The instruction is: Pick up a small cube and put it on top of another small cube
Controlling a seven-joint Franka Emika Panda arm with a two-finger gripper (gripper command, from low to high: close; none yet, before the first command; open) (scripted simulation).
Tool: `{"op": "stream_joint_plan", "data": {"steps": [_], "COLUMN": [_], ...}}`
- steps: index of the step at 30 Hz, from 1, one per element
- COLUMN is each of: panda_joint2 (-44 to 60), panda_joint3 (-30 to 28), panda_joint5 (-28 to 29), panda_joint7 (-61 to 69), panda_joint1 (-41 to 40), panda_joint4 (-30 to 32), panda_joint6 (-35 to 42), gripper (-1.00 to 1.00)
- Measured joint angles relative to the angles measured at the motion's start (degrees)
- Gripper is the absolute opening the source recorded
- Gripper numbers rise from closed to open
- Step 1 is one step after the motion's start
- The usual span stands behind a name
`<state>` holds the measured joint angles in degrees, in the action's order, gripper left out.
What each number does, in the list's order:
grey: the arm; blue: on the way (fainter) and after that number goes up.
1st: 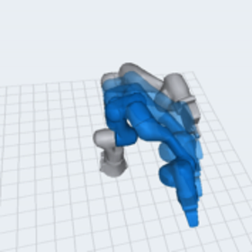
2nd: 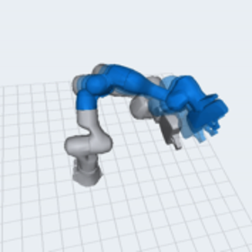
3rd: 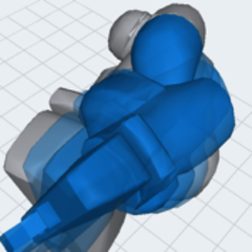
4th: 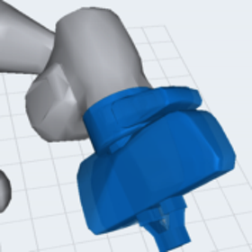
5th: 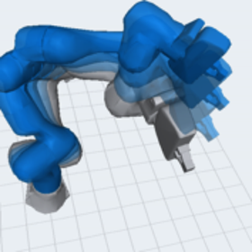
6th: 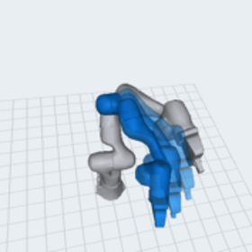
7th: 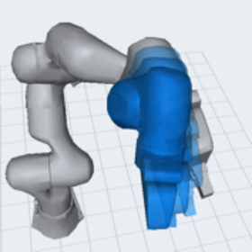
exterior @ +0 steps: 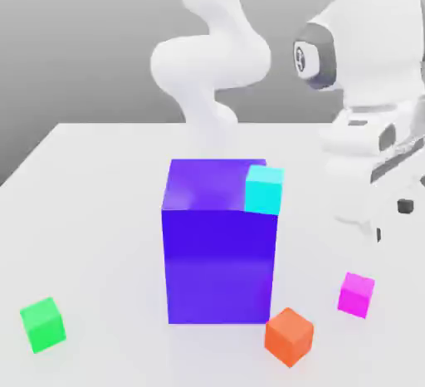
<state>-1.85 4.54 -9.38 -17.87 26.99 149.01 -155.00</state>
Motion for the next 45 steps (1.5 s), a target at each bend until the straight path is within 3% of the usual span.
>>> {"op": "stream_joint_plan", "data": {"steps": [6,11,12,19,25,27,41,45], "panda_joint2": [10.5,20.6,21.8,21.7,11.0,11.2,17.1,14.9], "panda_joint3": [-0.6,-2.7,-2.8,-2.8,-1.4,-2.1,-17.6,-22.8], "panda_joint5": [10.6,13.2,13.3,13.5,11.3,11.0,6.2,4.4], "panda_joint7": [-3.0,-4.5,-4.6,-4.8,-3.2,-2.8,4.7,6.7], "panda_joint1": [4.4,6.3,6.4,6.4,5.4,4.5,-15.0,-20.8], "panda_joint4": [3.6,2.0,1.8,1.8,3.8,1.1,-20.0,-17.1], "panda_joint6": [-6.8,-14.9,-15.8,-15.7,-6.9,-3.5,14.8,13.1], "gripper": [0.00,0.00,-1.00,-1.00,-1.00,-1.00,-1.00,-1.00]}}
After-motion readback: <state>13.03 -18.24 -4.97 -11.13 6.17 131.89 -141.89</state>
